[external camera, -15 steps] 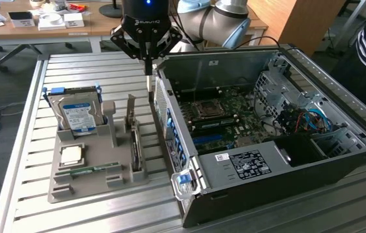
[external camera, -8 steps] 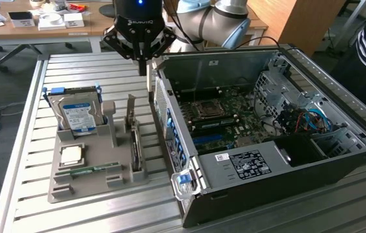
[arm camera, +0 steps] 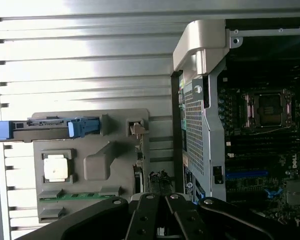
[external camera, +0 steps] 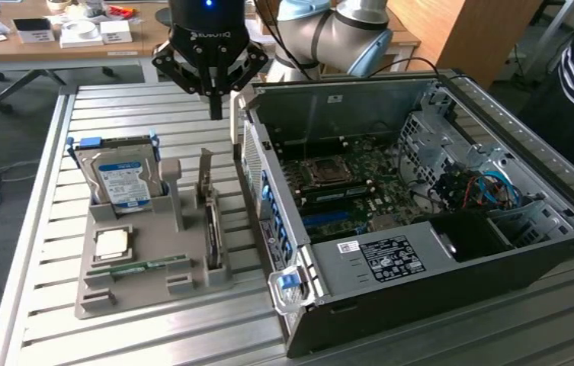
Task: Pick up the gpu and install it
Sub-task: 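Reach for the gpu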
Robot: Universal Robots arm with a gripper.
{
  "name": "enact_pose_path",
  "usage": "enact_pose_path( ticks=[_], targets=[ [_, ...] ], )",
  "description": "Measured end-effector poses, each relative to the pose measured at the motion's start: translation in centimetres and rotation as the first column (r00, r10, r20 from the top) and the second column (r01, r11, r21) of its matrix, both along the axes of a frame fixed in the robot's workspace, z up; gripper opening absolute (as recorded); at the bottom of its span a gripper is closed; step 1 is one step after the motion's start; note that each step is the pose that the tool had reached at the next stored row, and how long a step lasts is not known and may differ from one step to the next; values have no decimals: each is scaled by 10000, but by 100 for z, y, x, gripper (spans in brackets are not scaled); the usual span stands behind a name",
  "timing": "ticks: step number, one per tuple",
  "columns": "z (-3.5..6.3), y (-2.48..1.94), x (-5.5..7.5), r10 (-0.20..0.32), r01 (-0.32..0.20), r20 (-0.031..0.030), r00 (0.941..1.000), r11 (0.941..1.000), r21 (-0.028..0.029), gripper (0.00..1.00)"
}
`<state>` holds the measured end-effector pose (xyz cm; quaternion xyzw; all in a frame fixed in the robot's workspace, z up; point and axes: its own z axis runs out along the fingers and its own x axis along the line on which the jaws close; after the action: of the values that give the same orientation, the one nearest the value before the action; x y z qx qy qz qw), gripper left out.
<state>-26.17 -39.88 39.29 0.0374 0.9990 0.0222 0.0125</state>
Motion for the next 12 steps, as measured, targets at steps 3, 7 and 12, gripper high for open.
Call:
enact_pose_path(
  ticks=[3,7,12],
  targets=[
    [1,0,0,0,0,-1,10000,10000,-1,11],
    [1,-14,-4,-1,1,-1,10000,10000,-1,11],
    [1,-67,-14,-1,1,-1,10000,10000,-1,11]
  ],
)
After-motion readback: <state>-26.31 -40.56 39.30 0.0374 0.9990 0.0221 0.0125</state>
